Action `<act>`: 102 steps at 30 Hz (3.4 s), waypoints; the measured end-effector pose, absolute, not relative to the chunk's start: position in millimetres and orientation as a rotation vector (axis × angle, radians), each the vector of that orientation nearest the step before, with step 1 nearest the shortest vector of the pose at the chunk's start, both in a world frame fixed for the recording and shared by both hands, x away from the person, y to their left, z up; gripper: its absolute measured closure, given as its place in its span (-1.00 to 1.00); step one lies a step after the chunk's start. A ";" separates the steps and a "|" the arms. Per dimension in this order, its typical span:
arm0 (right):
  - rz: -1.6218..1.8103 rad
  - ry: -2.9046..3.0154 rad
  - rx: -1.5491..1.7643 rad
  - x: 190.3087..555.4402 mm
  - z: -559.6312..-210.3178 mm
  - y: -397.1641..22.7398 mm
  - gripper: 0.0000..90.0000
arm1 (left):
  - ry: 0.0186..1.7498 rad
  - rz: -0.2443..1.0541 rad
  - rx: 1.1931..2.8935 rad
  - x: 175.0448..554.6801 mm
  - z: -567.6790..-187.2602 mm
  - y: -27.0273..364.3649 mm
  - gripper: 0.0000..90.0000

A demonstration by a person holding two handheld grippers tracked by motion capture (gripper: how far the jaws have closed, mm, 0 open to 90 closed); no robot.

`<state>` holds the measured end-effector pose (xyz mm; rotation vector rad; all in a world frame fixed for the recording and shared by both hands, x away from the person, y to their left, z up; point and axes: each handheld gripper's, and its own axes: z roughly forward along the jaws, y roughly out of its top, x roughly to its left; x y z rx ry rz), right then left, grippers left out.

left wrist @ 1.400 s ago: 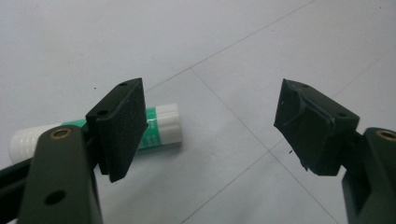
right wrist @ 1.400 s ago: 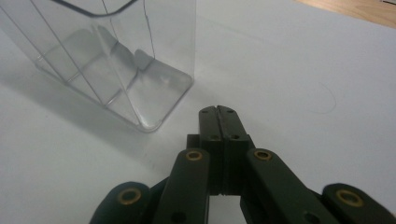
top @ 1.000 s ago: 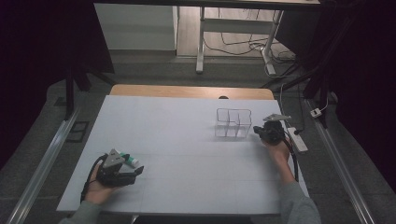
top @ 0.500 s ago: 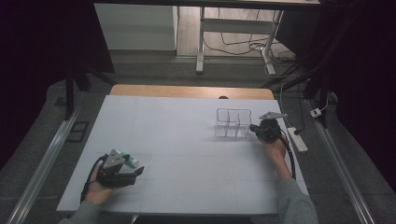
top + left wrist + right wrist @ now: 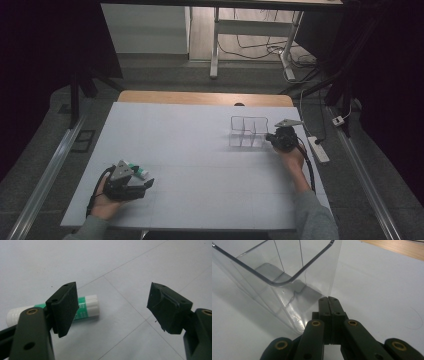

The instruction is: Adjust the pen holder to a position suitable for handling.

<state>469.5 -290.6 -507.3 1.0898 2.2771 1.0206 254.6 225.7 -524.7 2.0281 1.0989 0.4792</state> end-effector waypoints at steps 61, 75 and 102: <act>1.090 2.368 0.919 471.0 -503.4 -220.7 0.99 | 1.092 0.477 2.036 255.5 -525.5 225.4 -0.45; 1.106 2.401 0.869 472.0 -507.0 -194.5 0.99 | 1.082 0.469 2.039 255.3 -525.9 224.1 -0.45; 1.109 2.441 0.792 472.5 -514.2 -157.3 0.99 | 1.066 0.466 2.044 253.5 -526.7 222.5 -0.46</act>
